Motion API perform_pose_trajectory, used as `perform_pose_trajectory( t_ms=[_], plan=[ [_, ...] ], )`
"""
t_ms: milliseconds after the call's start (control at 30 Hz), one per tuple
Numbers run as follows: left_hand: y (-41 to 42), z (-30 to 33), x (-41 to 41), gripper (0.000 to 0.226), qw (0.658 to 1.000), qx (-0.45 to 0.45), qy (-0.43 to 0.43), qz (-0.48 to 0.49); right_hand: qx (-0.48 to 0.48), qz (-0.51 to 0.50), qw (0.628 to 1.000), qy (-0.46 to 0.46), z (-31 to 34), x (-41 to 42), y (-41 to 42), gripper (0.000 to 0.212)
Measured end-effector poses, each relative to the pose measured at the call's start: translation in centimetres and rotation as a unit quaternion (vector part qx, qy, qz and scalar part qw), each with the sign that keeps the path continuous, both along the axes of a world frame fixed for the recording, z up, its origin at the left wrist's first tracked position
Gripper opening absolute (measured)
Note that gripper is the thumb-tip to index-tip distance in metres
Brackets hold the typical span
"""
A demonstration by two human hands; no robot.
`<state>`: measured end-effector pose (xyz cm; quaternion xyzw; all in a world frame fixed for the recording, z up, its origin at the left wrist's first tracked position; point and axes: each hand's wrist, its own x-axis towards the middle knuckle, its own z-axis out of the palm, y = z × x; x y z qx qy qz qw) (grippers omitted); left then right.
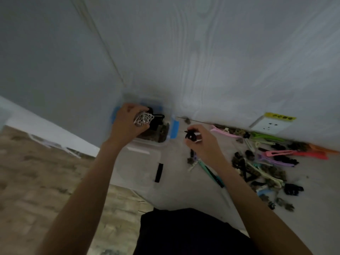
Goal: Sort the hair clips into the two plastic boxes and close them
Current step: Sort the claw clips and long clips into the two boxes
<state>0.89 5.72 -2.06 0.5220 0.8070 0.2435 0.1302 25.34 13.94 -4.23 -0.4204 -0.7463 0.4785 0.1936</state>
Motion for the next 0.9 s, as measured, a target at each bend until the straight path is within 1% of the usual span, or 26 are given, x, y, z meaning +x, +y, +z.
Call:
perform_pose_trajectory(
  t_ms=[100, 133, 167, 233, 333, 400, 433, 500, 533, 567, 600, 667, 733, 767, 833, 900],
  plan=[
    [1.1, 0.3, -1.9, 0.055, 0.995, -0.023, 0.084, -0.044, 0.017, 0.025, 0.999, 0.015, 0.7, -2.4, 0.5, 0.032],
    [1.3, 0.2, -2.5, 0.054, 0.993, -0.027, 0.101, -0.052, 0.018, 0.032, 0.999, 0.016, 0.8, -3.0, 0.7, 0.033],
    [1.4, -0.1, -3.0, 0.053, 0.993, -0.030, 0.104, -0.055, 0.021, 0.038, 0.999, 0.013, 0.9, -3.8, 1.0, 0.033],
    [1.3, -0.7, -3.3, 0.053, 0.995, -0.034, 0.080, -0.042, 0.043, 0.054, 0.998, 0.006, 0.9, -5.0, 1.5, 0.035],
    [0.7, -2.0, -3.4, 0.048, 0.998, -0.019, 0.058, -0.034, 0.114, 0.069, 0.990, -0.034, 0.7, -6.8, 2.1, 0.035],
    [0.4, -2.6, -3.4, 0.042, 0.998, -0.012, 0.043, -0.034, 0.194, 0.083, 0.974, -0.077, 0.6, -8.1, 2.7, 0.033],
    [0.3, -2.8, -3.4, 0.040, 0.999, -0.008, 0.042, -0.032, 0.243, 0.094, 0.959, -0.112, 0.5, -8.6, 3.0, 0.034],
    [0.1, -3.3, -3.5, 0.037, 0.999, -0.001, 0.043, -0.031, 0.344, 0.114, 0.909, -0.206, -0.2, -9.6, 3.5, 0.036],
    [0.0, -3.5, -3.6, 0.037, 0.999, -0.001, 0.038, -0.034, 0.375, 0.112, 0.886, -0.250, -0.7, -10.0, 3.6, 0.036],
    [0.0, -3.5, -3.6, 0.038, 0.999, -0.003, 0.031, -0.043, 0.389, 0.102, 0.872, -0.280, -0.9, -10.2, 3.5, 0.035],
    [0.1, -3.4, -3.6, 0.039, 0.998, -0.009, 0.017, -0.056, 0.398, 0.091, 0.865, -0.292, -1.1, -10.3, 3.3, 0.035],
    [0.5, -2.9, -3.1, 0.042, 0.996, -0.019, -0.025, -0.086, 0.415, 0.081, 0.862, -0.278, -1.3, -10.2, 3.1, 0.030],
    [0.7, -2.5, -2.6, 0.042, 0.994, -0.014, -0.042, -0.095, 0.455, 0.103, 0.843, -0.269, -1.4, -9.9, 3.0, 0.020],
    [0.7, -2.3, -2.4, 0.042, 0.996, 0.002, -0.032, -0.083, 0.467, 0.115, 0.834, -0.271, -1.5, -9.7, 3.0, 0.021],
    [0.4, -2.3, -2.4, 0.040, 0.999, 0.033, 0.010, -0.019, 0.468, 0.129, 0.828, -0.280, -1.7, -9.5, 3.0, 0.029],
    [0.0, -2.4, -2.6, 0.041, 0.999, 0.012, 0.038, 0.037, 0.464, 0.129, 0.831, -0.279, -1.9, -9.4, 3.2, 0.033]
  ],
)
